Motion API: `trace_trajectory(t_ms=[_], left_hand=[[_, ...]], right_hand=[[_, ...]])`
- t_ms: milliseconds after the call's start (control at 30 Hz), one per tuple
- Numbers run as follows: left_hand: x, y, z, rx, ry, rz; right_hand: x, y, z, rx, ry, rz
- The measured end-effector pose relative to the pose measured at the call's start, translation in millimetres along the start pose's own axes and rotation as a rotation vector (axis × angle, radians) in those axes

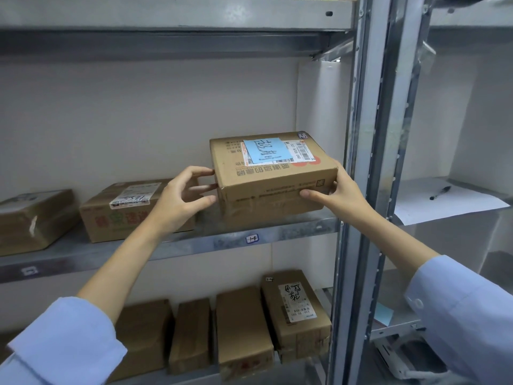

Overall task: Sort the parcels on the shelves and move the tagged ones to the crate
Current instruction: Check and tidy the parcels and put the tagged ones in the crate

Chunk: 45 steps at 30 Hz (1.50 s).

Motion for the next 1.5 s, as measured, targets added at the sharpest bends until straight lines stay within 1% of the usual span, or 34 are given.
trace_trajectory(t_ms=[67, 200, 300, 467, 600, 700, 833, 1033, 1200, 1333, 1500], left_hand=[[4.1, 0.2, -1.8, -0.015, 0.013, -0.007], [9.7, -1.4, 0.5, 0.012, -0.022, 0.001], [10.3, -4.3, -2.4, 0.013, -0.085, 0.009], [6.2, -6.4, -7.5, -0.079, -0.185, -0.037], [6.3, -3.8, -6.1, -0.007, -0.215, 0.033], [10.7, -1.1, -3.8, -0.014, -0.186, 0.063], [9.7, 2.0, -5.6, -0.027, -0.127, 0.039], [7.2, 12.3, -8.7, -0.051, -0.075, 0.013], [9.3, 19.6, -3.3, -0.045, -0.072, 0.028], [6.7, 23.1, 1.7, -0.02, -0.084, 0.046], [-2.0, 29.6, 11.6, 0.042, -0.038, 0.038]], right_hand=[[-0.9, 3.1, -0.3, -0.008, -0.009, -0.004], [-2.5, 8.2, -1.8, -0.005, -0.024, -0.027], [-1.5, 10.7, -6.7, -0.021, -0.035, -0.056], [-4.8, 12.5, -11.3, -0.057, -0.018, -0.116], [-5.4, 10.3, -15.6, -0.037, -0.005, -0.143], [-6.7, 7.0, -13.3, 0.001, 0.031, -0.15], [-9.9, 2.0, -8.7, 0.08, 0.039, -0.153], [-16.2, -6.2, -0.6, 0.102, 0.044, -0.143], [-22.0, -8.4, 4.1, 0.165, 0.02, -0.116], [-25.4, -6.8, 9.5, 0.133, -0.059, -0.101], [-26.3, -3.8, 14.6, 0.032, -0.092, -0.101]])
Point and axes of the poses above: each hand's wrist, its own y-axis away from the middle knuckle, its own z-axis out of the palm, x = y × z, the point moved 1 cm from there along -y, towards the middle knuckle, and after that the axes turned 14 degrees about y, right-handed, at the moved point
